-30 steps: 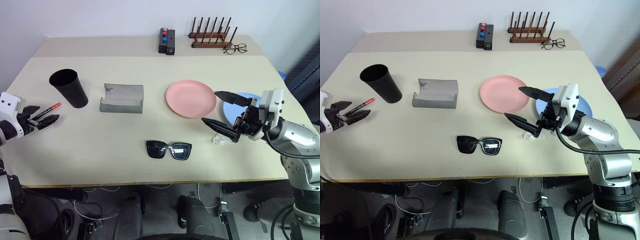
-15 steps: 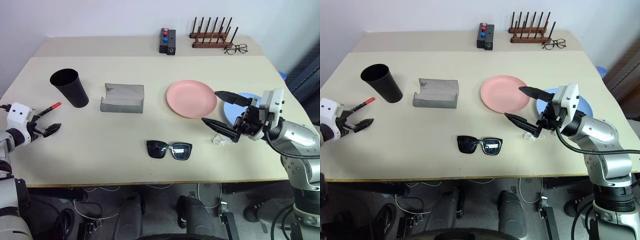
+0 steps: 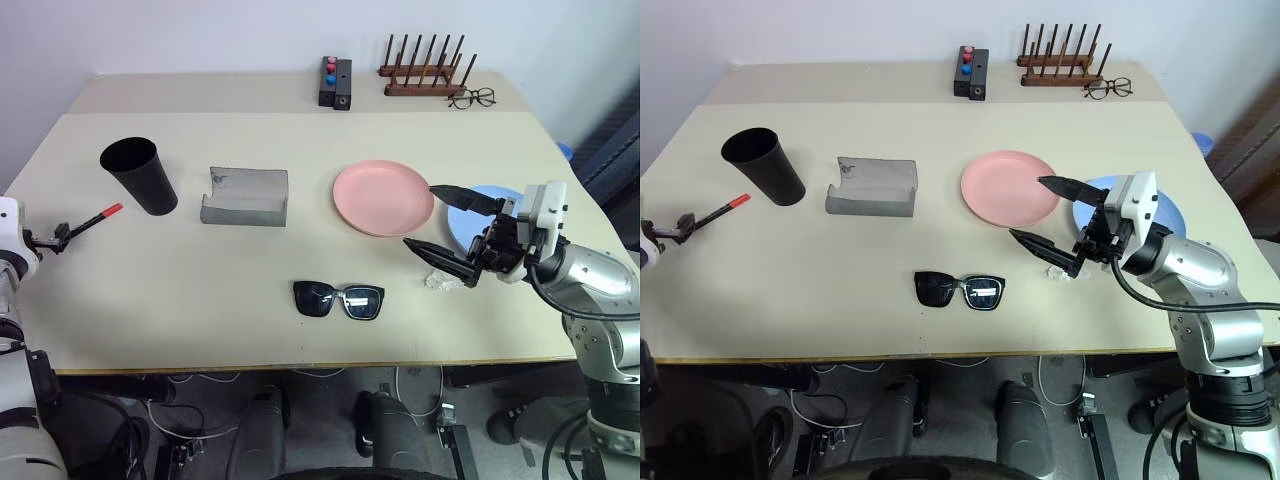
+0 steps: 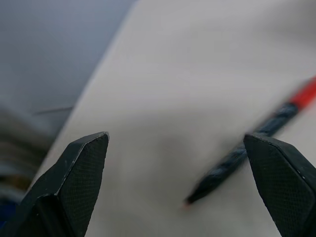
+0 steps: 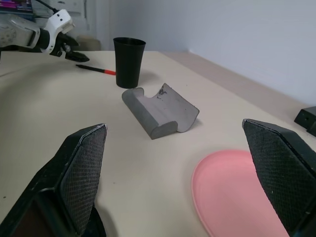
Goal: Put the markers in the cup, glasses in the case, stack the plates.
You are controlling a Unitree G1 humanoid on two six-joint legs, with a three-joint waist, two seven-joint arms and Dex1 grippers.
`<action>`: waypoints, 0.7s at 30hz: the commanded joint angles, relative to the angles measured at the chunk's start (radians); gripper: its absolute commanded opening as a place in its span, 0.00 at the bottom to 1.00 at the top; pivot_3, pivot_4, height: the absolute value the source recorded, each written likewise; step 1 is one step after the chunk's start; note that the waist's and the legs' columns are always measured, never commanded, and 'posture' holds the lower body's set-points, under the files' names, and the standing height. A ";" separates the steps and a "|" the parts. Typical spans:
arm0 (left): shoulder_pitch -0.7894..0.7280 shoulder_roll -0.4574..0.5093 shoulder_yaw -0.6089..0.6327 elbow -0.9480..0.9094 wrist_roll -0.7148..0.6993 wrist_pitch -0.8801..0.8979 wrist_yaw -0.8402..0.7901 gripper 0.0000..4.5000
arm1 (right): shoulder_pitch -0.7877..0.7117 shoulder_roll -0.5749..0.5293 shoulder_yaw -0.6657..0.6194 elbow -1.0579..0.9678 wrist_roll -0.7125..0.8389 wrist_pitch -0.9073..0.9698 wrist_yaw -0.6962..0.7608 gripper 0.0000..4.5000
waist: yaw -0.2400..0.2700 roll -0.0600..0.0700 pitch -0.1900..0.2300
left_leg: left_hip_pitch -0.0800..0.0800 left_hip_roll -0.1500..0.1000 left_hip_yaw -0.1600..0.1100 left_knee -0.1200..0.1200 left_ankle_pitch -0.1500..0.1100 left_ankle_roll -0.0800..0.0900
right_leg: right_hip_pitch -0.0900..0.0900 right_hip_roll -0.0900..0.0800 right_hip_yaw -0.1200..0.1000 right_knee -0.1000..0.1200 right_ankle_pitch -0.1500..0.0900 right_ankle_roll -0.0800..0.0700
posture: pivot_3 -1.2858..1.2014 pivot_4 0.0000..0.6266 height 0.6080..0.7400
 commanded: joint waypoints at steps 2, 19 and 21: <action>-0.003 -0.019 -0.013 0.002 0.037 0.024 0.135 1.00 | -0.003 -0.008 -0.030 -0.024 0.008 -0.015 -0.002 1.00 | 0.001 0.000 0.000 | 0.000 0.000 0.000 0.000 0.000 0.000 | 0.000 0.000 0.000 0.000 0.000 0.000 | 0.52 0.24 1.00; -0.034 0.009 -0.071 -0.011 0.095 0.169 0.037 1.00 | 0.022 -0.013 -0.047 -0.043 0.014 -0.008 -0.019 1.00 | -0.001 0.000 -0.001 | 0.001 0.000 0.000 -0.001 -0.002 -0.002 | 0.000 0.000 0.000 0.000 0.000 0.000 | 0.52 0.24 1.00; -0.028 0.019 -0.078 -0.017 0.093 0.210 -0.046 1.00 | 0.022 -0.010 -0.045 -0.041 0.016 -0.008 -0.020 1.00 | -0.001 0.000 -0.001 | 0.001 0.000 0.000 -0.001 -0.002 -0.003 | 0.000 0.000 0.000 0.000 0.000 0.000 | 0.52 0.24 1.00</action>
